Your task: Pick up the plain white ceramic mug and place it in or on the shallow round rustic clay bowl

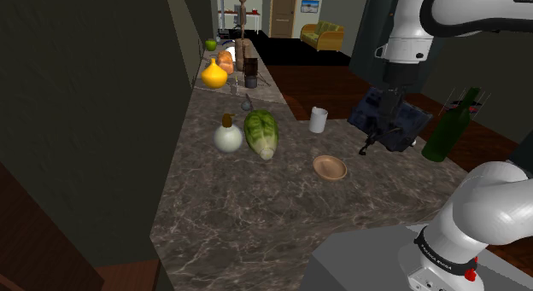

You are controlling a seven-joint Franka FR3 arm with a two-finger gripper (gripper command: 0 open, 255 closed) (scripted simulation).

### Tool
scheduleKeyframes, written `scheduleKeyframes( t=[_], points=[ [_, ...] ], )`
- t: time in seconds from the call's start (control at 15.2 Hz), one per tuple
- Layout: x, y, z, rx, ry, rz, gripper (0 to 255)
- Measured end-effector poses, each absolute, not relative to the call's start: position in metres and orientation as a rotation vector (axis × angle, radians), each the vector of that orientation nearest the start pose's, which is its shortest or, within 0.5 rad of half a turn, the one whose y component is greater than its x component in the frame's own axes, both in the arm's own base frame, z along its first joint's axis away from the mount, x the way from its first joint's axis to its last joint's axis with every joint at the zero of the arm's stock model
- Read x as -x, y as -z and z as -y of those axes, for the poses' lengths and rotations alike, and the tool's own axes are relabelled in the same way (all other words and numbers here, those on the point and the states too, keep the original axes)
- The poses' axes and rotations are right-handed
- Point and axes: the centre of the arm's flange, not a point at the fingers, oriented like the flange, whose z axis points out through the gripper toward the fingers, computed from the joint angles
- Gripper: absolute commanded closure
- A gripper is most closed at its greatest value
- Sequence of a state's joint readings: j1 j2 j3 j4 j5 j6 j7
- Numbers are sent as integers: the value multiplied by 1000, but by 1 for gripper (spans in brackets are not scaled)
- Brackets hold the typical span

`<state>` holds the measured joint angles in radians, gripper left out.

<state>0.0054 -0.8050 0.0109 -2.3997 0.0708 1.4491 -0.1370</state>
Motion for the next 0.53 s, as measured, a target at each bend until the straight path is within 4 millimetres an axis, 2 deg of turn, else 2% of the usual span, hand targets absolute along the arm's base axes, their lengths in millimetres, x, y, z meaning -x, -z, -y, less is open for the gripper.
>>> scheduleKeyframes(
  t=[0.2,0.53],
  points=[
    [-296,-559,-7,3056,-208,245,0],
    [-339,-531,22,3066,-168,291,0]
  ],
)
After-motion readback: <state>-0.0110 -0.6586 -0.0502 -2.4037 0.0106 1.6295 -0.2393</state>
